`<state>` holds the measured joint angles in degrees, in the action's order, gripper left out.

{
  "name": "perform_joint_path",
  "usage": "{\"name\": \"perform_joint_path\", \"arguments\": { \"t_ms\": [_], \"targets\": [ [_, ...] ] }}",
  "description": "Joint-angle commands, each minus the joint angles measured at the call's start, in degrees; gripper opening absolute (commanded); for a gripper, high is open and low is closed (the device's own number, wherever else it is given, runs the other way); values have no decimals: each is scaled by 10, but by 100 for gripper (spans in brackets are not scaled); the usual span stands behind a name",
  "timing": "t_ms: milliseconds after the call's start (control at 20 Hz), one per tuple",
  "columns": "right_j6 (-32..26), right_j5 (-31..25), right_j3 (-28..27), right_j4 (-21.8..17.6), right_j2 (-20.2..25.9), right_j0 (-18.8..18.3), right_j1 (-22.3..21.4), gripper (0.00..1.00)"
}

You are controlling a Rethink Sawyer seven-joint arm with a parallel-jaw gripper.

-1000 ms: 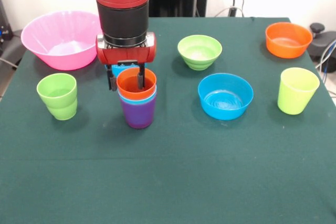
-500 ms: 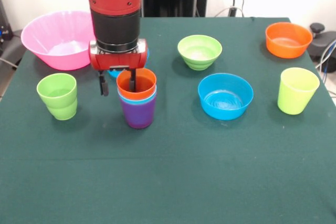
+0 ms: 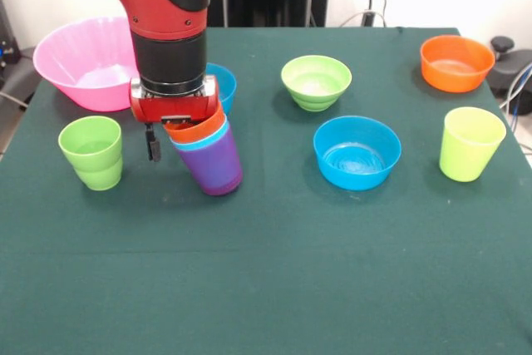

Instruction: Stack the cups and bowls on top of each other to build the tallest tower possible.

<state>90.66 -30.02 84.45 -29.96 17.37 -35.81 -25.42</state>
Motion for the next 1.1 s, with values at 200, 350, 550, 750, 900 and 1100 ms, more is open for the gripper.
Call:
{"name": "perform_joint_path", "arguments": {
  "t_ms": [200,350,550,750,900,1100],
  "targets": [
    [-1,21,0,-27,14,14,88,100],
    [2,13,-5,-19,17,17,88,100],
    [14,8,-9,-14,12,27,87,100],
    [14,1,-12,-12,10,31,86,100],
    [15,2,-10,-12,7,32,85,0],
    [21,22,-5,-11,1,33,86,0]
  ]
}}
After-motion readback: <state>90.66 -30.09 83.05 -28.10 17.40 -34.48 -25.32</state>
